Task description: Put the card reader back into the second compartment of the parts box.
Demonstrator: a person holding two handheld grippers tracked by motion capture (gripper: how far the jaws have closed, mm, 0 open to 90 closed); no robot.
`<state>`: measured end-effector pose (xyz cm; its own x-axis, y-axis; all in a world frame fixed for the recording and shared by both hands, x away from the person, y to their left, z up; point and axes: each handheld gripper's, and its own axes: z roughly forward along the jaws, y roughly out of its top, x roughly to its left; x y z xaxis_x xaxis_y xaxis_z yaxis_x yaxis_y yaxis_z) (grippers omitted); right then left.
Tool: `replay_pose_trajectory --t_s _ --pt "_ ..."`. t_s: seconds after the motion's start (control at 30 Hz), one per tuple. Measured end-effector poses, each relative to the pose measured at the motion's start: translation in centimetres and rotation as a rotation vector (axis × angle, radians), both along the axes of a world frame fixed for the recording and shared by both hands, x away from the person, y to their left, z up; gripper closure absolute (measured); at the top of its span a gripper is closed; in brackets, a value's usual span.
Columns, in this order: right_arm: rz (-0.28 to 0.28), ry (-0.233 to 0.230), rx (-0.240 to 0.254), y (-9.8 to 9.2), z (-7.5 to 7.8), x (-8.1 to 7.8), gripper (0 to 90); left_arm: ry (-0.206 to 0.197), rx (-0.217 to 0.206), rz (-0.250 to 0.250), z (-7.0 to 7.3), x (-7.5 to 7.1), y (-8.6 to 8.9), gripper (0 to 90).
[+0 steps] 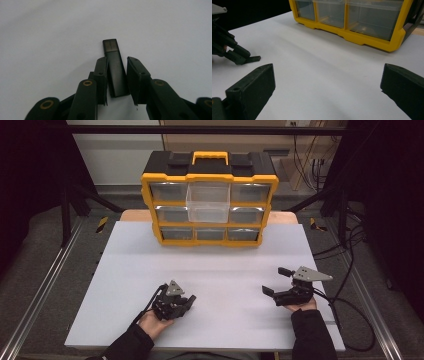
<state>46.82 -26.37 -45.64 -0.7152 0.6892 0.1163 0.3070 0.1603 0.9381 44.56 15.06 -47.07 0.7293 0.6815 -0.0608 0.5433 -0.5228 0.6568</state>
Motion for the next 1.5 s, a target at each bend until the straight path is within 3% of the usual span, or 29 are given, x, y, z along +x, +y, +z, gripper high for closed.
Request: replay_pose_trajectory --t_s 0.83,1.5 --pt "0.002 0.000 0.002 0.0 0.0 0.0 0.1 0.012 -0.009 -0.006 0.1 0.3 0.4 72.2" --pt "0.003 0.002 -0.001 0.1 -0.1 0.0 0.1 -0.037 -0.048 0.004 1.7 0.3 1.3 72.2"
